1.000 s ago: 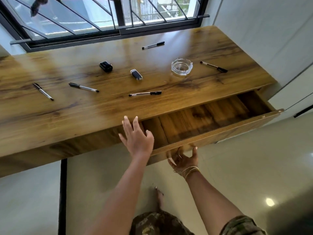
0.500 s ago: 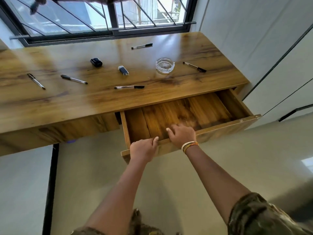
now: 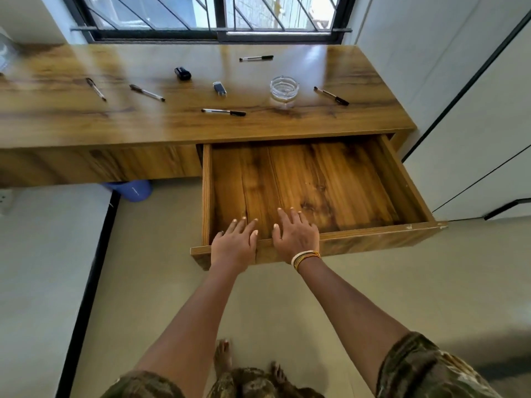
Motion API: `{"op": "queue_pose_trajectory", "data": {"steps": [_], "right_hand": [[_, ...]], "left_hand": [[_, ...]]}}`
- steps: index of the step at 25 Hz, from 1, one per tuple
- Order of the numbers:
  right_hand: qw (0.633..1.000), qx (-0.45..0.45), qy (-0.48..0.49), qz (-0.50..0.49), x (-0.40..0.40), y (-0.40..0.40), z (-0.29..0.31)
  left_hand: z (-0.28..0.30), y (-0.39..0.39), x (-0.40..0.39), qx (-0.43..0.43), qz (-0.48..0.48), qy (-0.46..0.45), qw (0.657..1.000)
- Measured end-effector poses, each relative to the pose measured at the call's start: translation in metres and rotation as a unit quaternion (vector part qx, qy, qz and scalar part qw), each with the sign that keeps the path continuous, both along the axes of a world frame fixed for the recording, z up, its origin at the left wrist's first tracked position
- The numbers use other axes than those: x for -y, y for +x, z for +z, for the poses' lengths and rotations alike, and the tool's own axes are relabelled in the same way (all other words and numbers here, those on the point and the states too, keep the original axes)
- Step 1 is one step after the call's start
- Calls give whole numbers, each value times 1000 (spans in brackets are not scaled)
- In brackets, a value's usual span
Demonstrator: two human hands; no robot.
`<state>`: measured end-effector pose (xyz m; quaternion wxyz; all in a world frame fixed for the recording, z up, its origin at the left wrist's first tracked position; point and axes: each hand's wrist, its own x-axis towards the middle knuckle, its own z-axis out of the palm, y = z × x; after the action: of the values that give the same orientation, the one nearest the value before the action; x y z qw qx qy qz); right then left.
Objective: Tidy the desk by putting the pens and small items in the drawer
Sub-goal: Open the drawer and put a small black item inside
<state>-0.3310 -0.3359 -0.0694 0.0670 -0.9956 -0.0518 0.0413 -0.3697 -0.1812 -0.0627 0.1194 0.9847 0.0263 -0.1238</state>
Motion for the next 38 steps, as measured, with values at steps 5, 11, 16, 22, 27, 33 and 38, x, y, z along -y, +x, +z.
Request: {"op": "queue_pose_trajectory", "data": {"steps": [5,11,16,22,27,33,38], "right_hand": [[1000,9,10,-2,11,-47,-1],[999,-36,-23,-18,8,-74,7],[996,-63,-65,8,7,-73,19],[992,-87,-85,43,9,-72,23],[978,-177,-107,38,4,-48,24],[987,-141,-59,57,-38,-8,45],[992,-34,-19,119,-96,40,61]], "left_hand": [[3,-48,12,10,2,9,1000],[13,-70,10,-34,11,-1,999],[18,-91,-2,-39,-41,-9,998],[22,-94,-13,-44,-76,-21,996],[36,-78,-11,-40,-11,-90,995],[52,-41,-38,199,27,-69,977],[61,13,-90,196,80,-45,976]]}}
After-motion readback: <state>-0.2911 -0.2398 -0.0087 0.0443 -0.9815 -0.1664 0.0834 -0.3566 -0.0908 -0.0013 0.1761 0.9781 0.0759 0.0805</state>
